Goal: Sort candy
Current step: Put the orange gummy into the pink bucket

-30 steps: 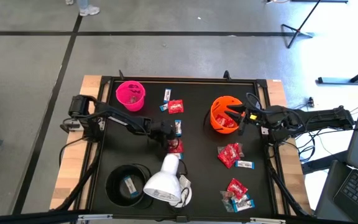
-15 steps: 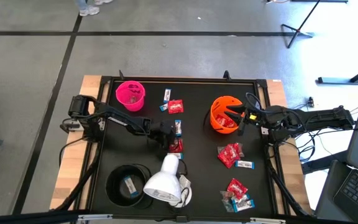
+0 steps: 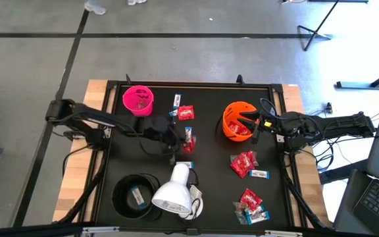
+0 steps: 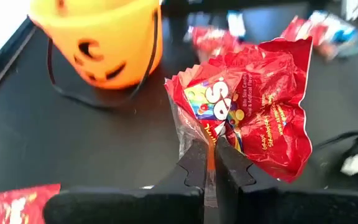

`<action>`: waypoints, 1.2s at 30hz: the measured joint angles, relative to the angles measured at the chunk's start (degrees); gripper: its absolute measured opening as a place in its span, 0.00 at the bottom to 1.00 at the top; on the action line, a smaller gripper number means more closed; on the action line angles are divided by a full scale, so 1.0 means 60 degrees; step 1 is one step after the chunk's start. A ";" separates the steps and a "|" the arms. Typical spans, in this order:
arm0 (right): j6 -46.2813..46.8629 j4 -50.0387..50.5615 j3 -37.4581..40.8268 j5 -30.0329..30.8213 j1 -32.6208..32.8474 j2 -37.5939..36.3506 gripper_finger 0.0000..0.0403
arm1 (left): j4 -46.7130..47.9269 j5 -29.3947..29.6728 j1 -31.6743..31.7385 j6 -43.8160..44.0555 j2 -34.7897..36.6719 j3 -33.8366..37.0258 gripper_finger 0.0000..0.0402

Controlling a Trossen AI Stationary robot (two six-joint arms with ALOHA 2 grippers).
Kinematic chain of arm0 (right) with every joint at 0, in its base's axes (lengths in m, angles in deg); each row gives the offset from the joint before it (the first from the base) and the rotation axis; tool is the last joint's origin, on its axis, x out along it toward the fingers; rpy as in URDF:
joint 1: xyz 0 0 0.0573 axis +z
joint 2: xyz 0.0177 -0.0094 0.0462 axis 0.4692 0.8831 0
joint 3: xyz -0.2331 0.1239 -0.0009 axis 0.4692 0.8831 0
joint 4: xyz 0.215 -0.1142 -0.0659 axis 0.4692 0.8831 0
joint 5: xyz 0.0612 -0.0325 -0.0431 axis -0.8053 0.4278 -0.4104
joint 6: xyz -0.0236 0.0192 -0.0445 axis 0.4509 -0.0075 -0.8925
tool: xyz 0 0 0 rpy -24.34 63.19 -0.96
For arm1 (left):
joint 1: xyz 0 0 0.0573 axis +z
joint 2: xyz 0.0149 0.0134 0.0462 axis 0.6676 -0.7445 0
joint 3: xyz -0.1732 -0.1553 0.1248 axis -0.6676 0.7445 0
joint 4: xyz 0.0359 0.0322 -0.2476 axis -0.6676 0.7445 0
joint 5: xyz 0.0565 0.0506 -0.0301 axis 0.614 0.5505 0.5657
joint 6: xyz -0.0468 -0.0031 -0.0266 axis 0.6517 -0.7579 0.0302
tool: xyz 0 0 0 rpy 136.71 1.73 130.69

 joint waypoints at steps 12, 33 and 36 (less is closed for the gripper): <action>0.0320 -0.0251 0.0000 -0.0601 0.0002 0.0613 0.33 | -0.0602 0.0056 0.0012 -0.0539 0.0853 -0.0004 0.00; 0.0040 -0.6431 -0.0004 -0.1763 -0.0542 0.4551 0.33 | -0.2131 0.1961 0.0055 -0.3011 0.0853 -0.0011 0.00; 0.0257 -0.6793 -0.0004 -0.2004 -0.0738 0.4958 0.33 | -0.2130 0.1981 0.0051 -0.3302 0.0853 -0.0011 0.00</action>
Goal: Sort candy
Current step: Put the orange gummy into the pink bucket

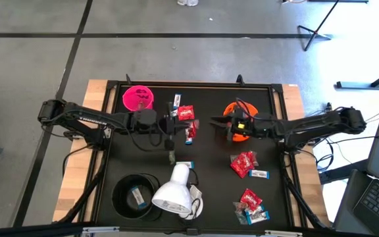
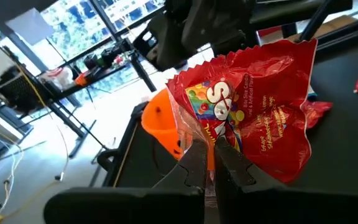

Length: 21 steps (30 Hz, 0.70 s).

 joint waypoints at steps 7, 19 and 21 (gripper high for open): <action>0.0519 -0.1143 0.0000 -0.0984 -0.0217 0.0810 0.33 | -0.0256 0.0191 0.0003 -0.0206 0.0000 0.0000 0.00; 0.1067 -0.1658 -0.0489 -0.1981 -0.0199 0.1172 0.33 | -0.0404 0.0210 0.0160 -0.0453 -0.0004 -0.0007 0.00; 0.1067 -0.1574 -0.0628 -0.1977 -0.0199 0.1172 0.33 | -0.0408 0.0210 0.0167 -0.0450 -0.0004 -0.0006 0.00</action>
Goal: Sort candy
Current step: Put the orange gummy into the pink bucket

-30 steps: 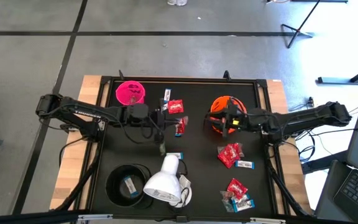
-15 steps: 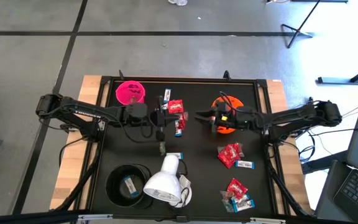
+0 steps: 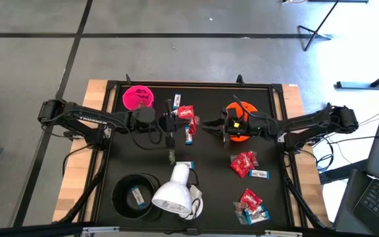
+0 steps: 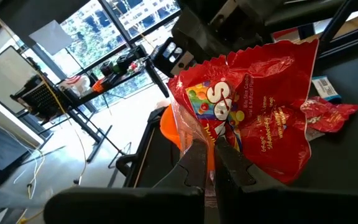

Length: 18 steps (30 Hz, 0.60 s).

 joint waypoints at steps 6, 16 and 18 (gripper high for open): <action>-0.0051 0.0617 -0.0376 0.0372 -0.0004 -0.0004 0.33 | -0.0059 -0.0018 -0.0004 -0.0004 0.0000 -0.0002 0.00; -0.0069 0.0887 -0.0814 0.0590 -0.0007 0.0651 0.33 | -0.0448 -0.0183 -0.0025 -0.0106 -0.0007 -0.0002 0.00; -0.0081 0.0846 -0.0864 0.0595 -0.0007 0.0808 0.33 | -0.0419 -0.0251 -0.0025 -0.0106 -0.0007 -0.0002 0.00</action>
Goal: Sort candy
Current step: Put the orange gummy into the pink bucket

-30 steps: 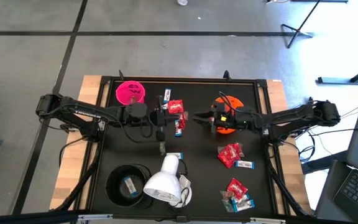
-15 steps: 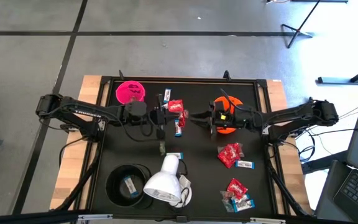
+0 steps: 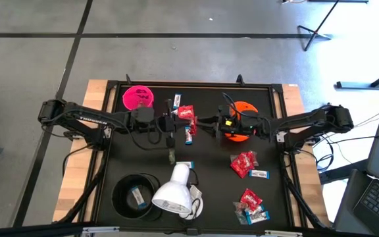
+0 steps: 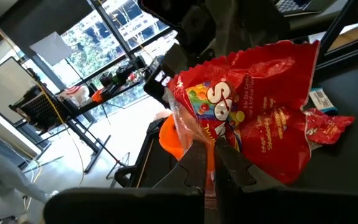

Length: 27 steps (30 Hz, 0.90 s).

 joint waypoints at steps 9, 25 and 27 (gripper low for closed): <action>-0.0410 0.0039 -0.0082 0.0185 0.0004 0.0211 0.21 | 0.0229 -0.0062 -0.0011 0.0085 -0.0004 0.0007 0.00; -0.1291 0.1450 -0.0075 0.0306 0.0005 -0.0544 0.00 | 0.0475 0.0246 -0.0234 0.0113 0.0000 -0.0011 0.00; -0.1406 0.1739 -0.0075 0.0518 0.0007 -0.0747 0.00 | 0.0561 0.0270 -0.0279 0.0113 0.0007 -0.0011 0.00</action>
